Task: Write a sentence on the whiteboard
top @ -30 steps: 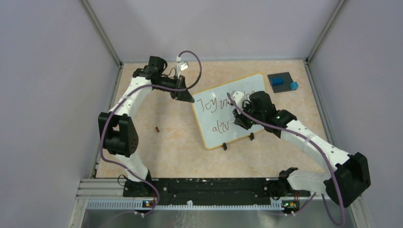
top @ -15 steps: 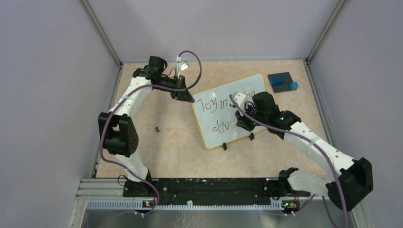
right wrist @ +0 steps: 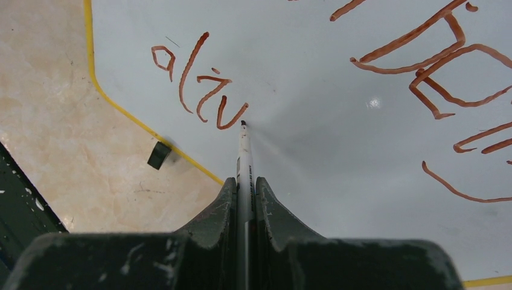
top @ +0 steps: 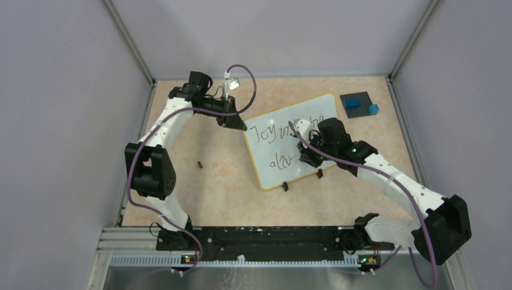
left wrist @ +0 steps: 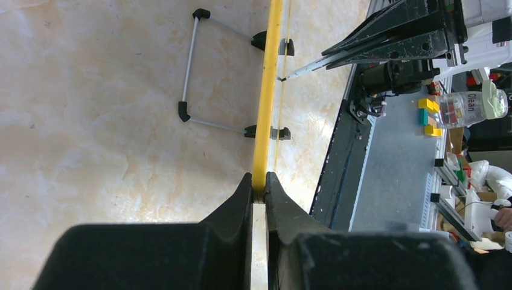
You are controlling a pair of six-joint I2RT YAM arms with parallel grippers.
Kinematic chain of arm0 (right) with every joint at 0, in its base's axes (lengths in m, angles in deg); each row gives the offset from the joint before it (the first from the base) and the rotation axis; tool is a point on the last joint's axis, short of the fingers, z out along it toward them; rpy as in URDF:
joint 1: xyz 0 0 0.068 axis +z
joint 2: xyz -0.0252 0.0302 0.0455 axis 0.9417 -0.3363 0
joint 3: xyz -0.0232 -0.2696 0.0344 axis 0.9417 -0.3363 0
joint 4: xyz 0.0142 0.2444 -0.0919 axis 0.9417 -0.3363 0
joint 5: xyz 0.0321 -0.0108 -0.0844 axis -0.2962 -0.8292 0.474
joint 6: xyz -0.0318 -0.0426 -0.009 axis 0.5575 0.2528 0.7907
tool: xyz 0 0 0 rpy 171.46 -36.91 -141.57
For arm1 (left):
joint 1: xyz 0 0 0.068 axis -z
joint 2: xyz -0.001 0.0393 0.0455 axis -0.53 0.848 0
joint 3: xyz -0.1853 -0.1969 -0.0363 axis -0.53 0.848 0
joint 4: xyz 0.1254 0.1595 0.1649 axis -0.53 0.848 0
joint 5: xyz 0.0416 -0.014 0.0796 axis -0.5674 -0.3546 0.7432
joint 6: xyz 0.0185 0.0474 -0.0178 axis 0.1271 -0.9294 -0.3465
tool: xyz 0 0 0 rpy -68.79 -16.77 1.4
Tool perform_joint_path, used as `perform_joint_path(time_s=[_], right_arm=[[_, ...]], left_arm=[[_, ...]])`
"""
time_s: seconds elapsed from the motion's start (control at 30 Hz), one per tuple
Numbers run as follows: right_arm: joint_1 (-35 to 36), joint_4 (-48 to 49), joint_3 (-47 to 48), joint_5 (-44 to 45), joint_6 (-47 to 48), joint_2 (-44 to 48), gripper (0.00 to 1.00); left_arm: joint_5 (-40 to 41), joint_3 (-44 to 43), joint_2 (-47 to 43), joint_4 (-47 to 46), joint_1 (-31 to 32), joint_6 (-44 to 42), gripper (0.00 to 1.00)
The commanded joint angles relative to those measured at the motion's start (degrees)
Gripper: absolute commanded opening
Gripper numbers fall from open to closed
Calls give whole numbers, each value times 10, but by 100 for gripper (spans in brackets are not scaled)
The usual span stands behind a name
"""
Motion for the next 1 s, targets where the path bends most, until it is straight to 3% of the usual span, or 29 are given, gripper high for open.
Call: perform_joint_path(time_s=[0.0, 0.53, 0.97], right_arm=[[-3, 31, 1, 15, -3, -10, 0], [-55, 1, 12, 37, 29, 8, 0], [-56, 13, 49, 14, 18, -14, 0]], left_arm=[[16, -8, -3, -10, 8, -26, 0], [16, -12, 2, -11, 8, -26, 0], [16, -9, 0, -12, 8, -24, 0]])
